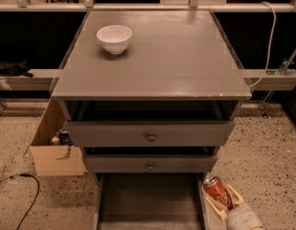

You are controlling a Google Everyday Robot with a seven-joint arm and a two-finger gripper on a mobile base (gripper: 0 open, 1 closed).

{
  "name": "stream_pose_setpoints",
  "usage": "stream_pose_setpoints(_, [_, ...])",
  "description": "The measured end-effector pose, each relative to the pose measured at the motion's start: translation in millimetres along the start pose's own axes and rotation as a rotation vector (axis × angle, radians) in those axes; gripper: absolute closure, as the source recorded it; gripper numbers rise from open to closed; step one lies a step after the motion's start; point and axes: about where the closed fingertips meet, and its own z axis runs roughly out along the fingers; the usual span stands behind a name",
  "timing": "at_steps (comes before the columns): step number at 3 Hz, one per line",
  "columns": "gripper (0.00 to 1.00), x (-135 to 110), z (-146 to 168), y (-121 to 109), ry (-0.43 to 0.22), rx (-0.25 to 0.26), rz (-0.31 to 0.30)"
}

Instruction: Pick coke can from bottom drawer and place on counter

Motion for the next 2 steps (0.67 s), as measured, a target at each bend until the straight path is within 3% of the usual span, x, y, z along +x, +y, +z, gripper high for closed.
stream_pose_setpoints(1, [1.00, 1, 7, -1, 0.013, -0.006, 0.014])
stream_pose_setpoints(2, [1.00, -19, 23, -22, 0.002, 0.024, 0.051])
